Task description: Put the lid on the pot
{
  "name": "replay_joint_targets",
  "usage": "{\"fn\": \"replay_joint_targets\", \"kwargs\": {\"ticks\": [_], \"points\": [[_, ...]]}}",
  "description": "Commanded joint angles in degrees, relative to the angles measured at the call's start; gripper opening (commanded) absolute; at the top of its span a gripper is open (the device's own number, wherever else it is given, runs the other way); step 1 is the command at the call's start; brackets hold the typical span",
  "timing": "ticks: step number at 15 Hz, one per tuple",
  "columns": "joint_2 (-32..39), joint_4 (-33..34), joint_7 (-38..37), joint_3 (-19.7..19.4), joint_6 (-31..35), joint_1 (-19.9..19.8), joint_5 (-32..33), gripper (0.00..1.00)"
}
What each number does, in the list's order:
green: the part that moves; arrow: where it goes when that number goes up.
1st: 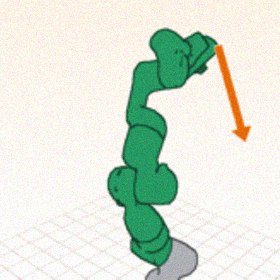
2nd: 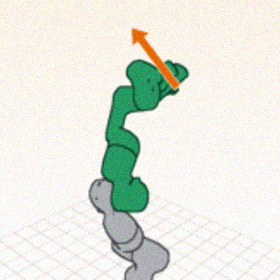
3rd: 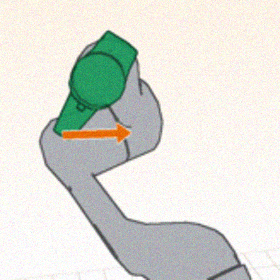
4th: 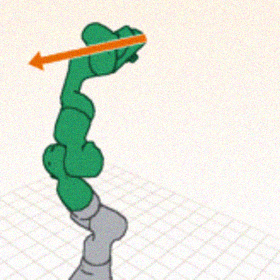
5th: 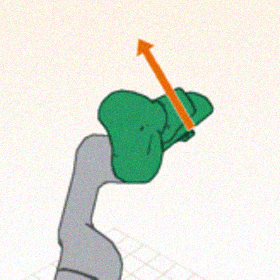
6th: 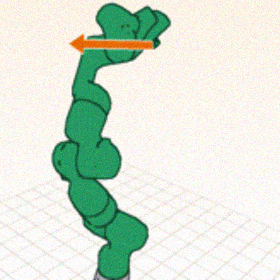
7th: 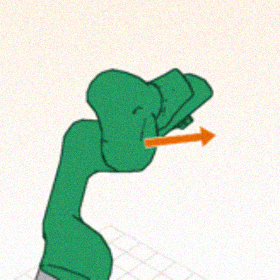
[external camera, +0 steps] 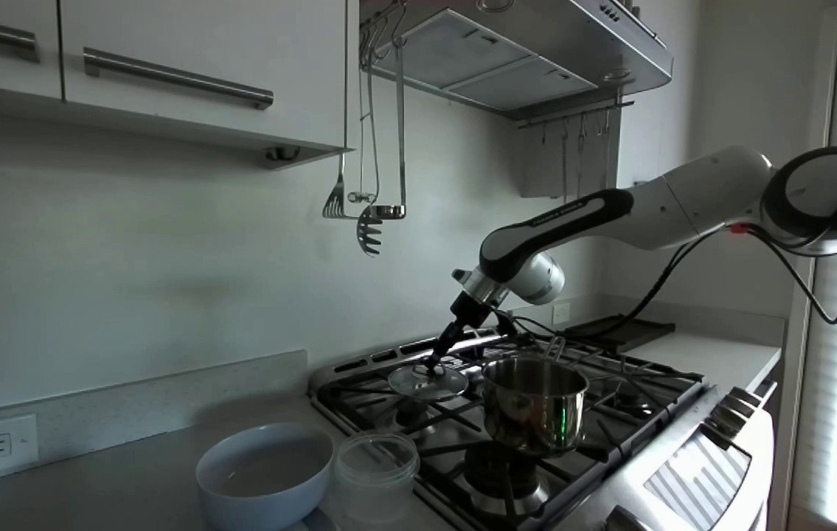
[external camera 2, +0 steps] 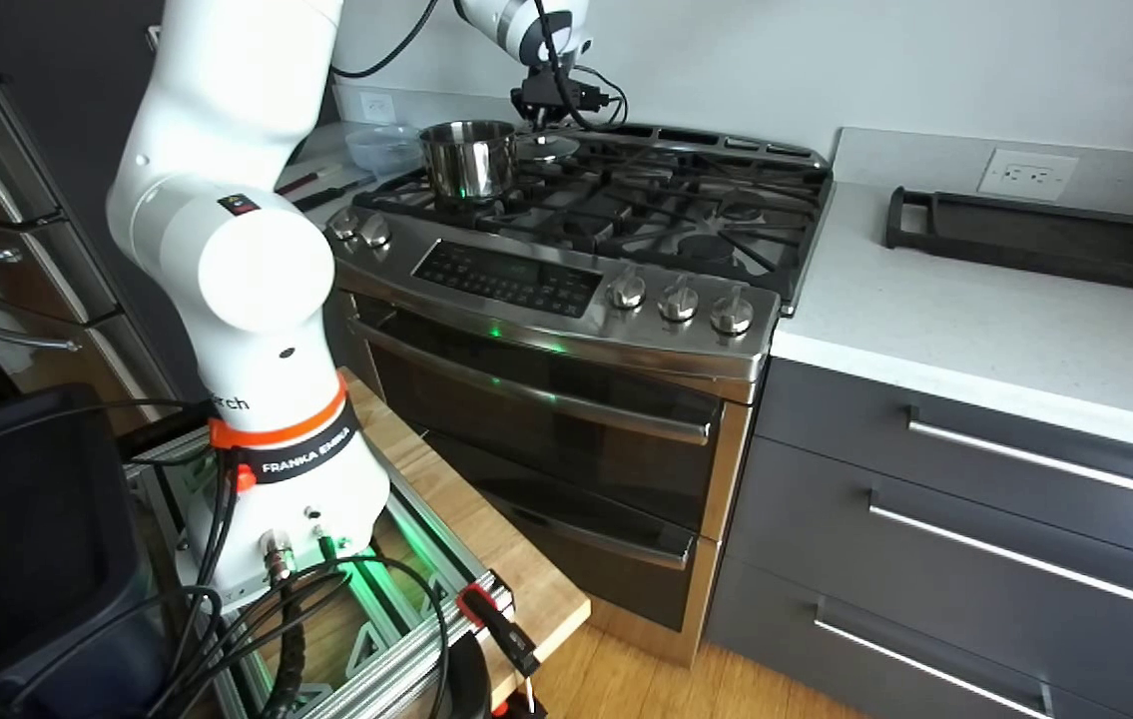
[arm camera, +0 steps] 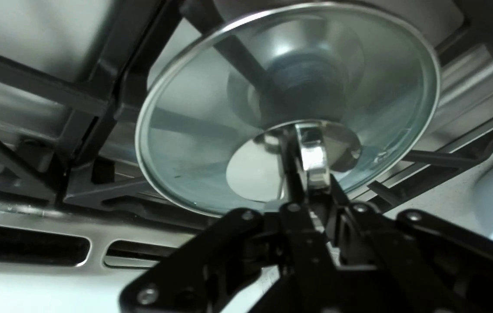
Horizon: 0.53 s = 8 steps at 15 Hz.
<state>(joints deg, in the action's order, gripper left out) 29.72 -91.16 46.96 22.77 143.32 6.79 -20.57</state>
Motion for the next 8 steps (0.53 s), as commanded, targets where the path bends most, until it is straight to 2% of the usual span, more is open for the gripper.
{"fn": "replay_joint_targets", "kwargs": {"ticks": [1, 8], "points": [[-1.43, 2.04, 1.69, 0.72, -4.20, -1.59, 0.07, 0.04], [-3.98, 5.72, 2.00, -0.36, -11.88, -2.08, -0.19, 0.04]]}}
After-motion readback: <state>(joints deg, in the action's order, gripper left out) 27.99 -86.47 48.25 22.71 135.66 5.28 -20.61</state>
